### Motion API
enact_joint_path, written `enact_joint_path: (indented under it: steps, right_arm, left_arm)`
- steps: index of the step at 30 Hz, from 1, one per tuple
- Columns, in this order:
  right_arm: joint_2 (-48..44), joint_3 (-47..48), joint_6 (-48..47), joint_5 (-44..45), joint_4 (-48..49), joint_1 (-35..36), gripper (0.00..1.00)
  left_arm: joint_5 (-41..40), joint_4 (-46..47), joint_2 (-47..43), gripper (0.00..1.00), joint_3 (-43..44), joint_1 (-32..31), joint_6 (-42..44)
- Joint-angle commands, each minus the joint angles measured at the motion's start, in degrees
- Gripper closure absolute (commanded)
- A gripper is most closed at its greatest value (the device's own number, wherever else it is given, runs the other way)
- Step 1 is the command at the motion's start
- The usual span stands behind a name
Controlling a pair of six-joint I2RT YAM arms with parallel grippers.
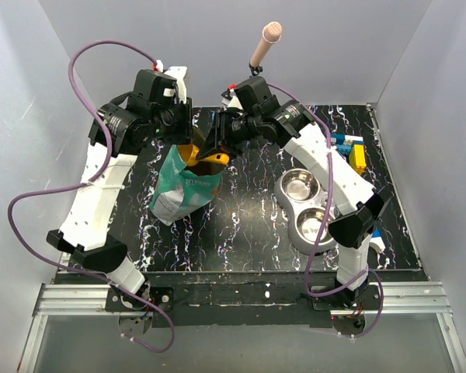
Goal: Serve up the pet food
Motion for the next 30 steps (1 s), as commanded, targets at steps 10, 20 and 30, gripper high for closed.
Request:
enact_joint_path:
  steps: [10, 20, 30]
  right_arm:
    - [-0.49, 4.28, -1.88, -1.36, 11.90, -0.21, 0.99]
    - [-3.21, -3.80, -3.99, 1.27, 7.24, -0.21, 0.99]
    - [-2.16, -1.18, -4.35, 1.18, 7.06, -0.21, 0.99]
  left_arm:
    - [-7.92, -2.80, -4.35, 0.58, -3.25, -1.03, 0.84]
    - [-14.25, -0.08, -6.11, 0.44, 0.00, -1.03, 0.58]
    - [-11.44, -1.83, -6.29, 0.51, -4.84, -1.03, -1.27]
